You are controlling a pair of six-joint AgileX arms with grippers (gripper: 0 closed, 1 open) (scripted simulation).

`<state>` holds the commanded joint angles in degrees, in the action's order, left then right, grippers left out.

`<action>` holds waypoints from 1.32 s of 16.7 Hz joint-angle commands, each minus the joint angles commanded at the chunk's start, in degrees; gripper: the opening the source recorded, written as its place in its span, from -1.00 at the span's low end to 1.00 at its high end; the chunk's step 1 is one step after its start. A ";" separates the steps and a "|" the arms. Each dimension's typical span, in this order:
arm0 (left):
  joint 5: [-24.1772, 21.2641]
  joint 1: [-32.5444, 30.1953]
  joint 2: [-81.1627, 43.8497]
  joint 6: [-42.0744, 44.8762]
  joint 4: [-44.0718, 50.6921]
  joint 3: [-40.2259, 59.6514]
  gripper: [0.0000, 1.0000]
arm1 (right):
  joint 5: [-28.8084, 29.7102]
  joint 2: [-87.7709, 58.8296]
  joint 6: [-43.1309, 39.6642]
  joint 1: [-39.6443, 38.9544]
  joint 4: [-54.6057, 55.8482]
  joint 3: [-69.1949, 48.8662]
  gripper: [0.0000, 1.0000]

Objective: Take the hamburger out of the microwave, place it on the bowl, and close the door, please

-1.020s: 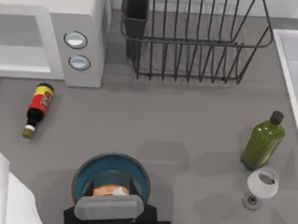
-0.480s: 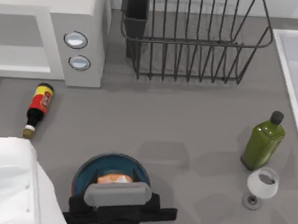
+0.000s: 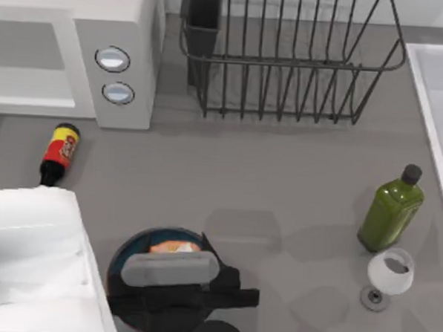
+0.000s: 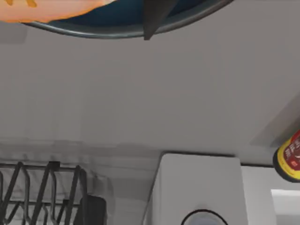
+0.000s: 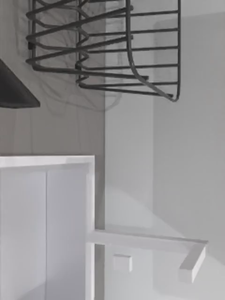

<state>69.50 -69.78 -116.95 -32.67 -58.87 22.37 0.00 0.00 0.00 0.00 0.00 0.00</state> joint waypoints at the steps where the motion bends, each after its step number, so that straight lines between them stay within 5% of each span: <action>1: 0.00 0.00 0.00 0.00 0.00 0.00 -1.00 | 0.00 0.00 0.00 0.00 0.00 0.00 1.00; 3: 0.00 0.00 0.00 0.00 0.00 0.00 -1.00 | 0.00 0.00 0.00 0.00 0.00 0.00 1.00; 16: 0.00 0.00 0.00 0.00 0.00 0.00 0.96 | 0.00 0.00 0.00 0.00 0.00 0.00 1.00; 22: 0.00 0.00 0.00 0.00 0.00 0.00 1.00 | 0.00 0.00 0.00 0.00 0.00 0.00 1.00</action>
<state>69.50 -69.78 -116.95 -32.67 -58.87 22.37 0.00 0.00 0.00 0.00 0.00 0.00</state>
